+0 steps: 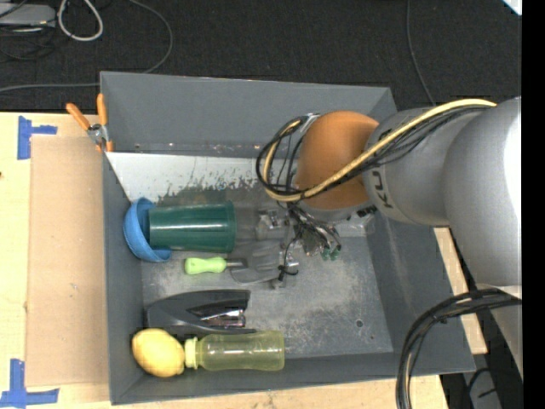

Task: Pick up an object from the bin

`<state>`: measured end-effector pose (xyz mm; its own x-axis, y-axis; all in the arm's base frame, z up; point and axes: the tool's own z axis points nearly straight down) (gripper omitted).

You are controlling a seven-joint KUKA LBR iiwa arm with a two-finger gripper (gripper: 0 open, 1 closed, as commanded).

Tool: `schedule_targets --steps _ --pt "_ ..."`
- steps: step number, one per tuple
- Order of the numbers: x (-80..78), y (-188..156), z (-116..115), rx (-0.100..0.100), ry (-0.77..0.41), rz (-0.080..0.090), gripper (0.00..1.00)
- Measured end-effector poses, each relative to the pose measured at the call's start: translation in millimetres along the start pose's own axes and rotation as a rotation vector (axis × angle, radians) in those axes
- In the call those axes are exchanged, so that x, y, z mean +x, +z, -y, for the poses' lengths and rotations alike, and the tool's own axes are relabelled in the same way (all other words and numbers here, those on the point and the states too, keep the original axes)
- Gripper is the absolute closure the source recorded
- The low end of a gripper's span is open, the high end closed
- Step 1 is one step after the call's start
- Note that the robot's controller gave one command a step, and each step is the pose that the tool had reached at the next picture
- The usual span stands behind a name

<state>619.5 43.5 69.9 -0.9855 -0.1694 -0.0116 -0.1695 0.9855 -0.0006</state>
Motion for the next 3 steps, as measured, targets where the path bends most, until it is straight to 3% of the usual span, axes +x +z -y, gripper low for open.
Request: schedule_targets --steps 1,3 --pt "4.8 -0.2 -3.5 -0.005 -0.007 -0.020 1.00" --pt "6.3 -8.9 -3.7 -0.005 -0.006 -0.025 1.00"
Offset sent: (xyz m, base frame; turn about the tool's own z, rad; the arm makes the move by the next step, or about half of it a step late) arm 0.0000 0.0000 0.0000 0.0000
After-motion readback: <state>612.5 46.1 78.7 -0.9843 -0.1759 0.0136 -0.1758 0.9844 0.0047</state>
